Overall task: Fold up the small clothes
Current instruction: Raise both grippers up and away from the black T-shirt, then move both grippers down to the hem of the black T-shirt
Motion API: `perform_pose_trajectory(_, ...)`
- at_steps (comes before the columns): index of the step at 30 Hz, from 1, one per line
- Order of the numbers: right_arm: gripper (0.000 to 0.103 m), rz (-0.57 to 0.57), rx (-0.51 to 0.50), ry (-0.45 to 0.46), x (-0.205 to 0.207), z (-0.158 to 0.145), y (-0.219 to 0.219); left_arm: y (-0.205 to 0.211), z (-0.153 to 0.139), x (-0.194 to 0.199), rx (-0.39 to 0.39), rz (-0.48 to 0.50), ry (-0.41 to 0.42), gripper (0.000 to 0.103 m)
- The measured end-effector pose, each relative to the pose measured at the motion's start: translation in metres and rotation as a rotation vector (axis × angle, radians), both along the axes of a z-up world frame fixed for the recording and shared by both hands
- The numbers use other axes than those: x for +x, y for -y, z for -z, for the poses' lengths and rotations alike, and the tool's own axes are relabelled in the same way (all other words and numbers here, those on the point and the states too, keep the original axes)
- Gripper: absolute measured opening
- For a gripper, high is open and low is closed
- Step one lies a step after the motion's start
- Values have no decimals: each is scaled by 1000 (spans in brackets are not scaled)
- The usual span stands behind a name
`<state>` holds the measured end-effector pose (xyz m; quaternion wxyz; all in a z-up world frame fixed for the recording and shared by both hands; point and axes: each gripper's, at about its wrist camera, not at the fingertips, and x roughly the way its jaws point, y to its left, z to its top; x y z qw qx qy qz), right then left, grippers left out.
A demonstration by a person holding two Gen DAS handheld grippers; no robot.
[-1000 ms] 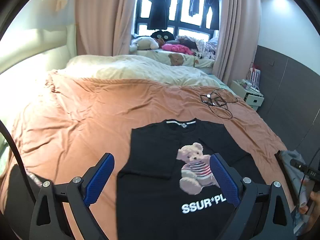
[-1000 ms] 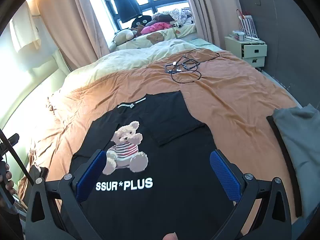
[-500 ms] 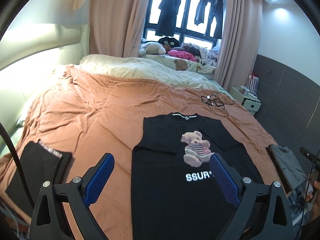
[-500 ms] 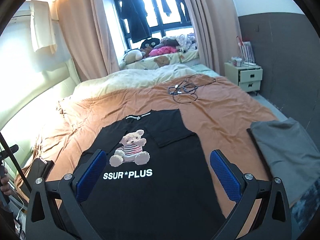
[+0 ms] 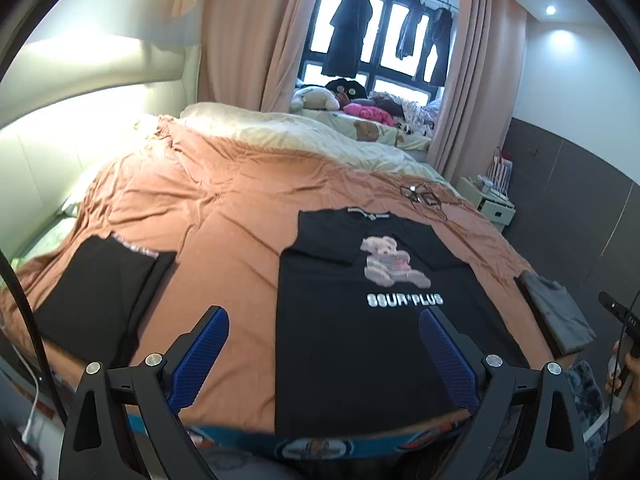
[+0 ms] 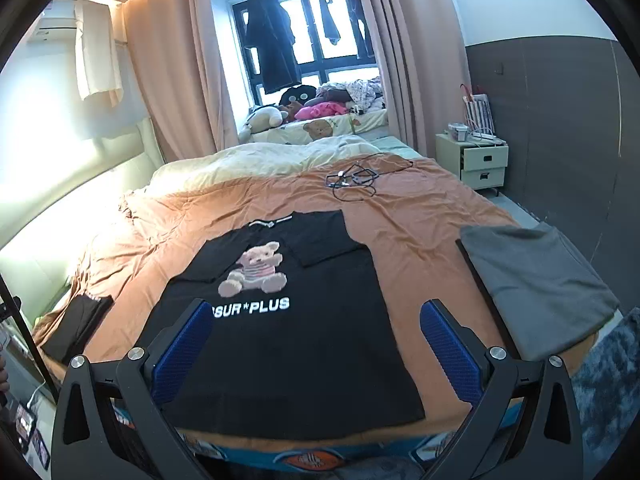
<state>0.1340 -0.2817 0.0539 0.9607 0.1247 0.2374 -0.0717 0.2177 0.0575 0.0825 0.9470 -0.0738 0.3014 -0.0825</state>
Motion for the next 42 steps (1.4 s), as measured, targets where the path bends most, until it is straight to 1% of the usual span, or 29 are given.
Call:
perform_pose_trajectory(3, 103, -11, 9, 9, -16, 1, 1, 0, 7, -18, 17, 2, -10, 97)
perform_pose_trajectory(7, 103, -33, 2, 3, -36, 9, 2, -2, 19, -42, 27, 26, -4, 97)
perform_pose_trajectory(10, 103, -32, -17, -13, -47, 15, 1, -5, 35, -54, 32, 35, -13, 97)
perform_pose_trajectory(12, 103, -37, -15, -14, -55, 15, 0, -9, 45, -60, 14, 38, -15, 96)
perform_pose_trajectory(16, 103, -44, 1, -39, -69, 25, 0, -22, 70, -74, -25, 28, -33, 91)
perform_pose_trajectory(18, 103, -37, 3, -49, -77, 33, 0, -28, 83, -81, -37, 23, -36, 90)
perform_pose_trajectory(19, 103, -33, 4, -52, -80, 33, 0, -31, 87, -84, -42, 21, -38, 90)
perform_pose_trajectory(23, 103, -16, 20, -60, -88, 43, 2, -42, 107, -90, -73, 8, -55, 83)
perform_pose_trajectory(26, 103, -6, 50, -63, -89, 51, 7, -51, 119, -95, -102, -7, -59, 82)
perform_pose_trajectory(27, 103, -2, 56, -65, -90, 54, 7, -52, 121, -95, -109, -10, -62, 82)
perform_pose_trajectory(30, 97, -4, 73, -80, -84, 63, 10, -57, 133, -94, -120, -20, -75, 81)
perform_pose_trajectory(32, 97, -7, 79, -88, -80, 67, 13, -58, 139, -92, -117, -25, -84, 76)
perform_pose_trajectory(33, 97, -6, 84, -90, -77, 70, 16, -59, 146, -89, -129, -26, -98, 75)
perform_pose_trajectory(35, 94, -5, 102, -93, -73, 74, 21, -61, 155, -84, -152, -25, -122, 68)
perform_pose_trajectory(37, 89, -8, 125, -98, -70, 79, 25, -63, 166, -75, -175, -27, -158, 64)
perform_pose_trajectory(38, 89, -9, 140, -105, -65, 82, 29, -65, 171, -71, -183, -28, -169, 62)
perform_pose_trajectory(42, 86, -10, 168, -123, -53, 96, 39, -65, 186, -49, -217, -32, -214, 61)
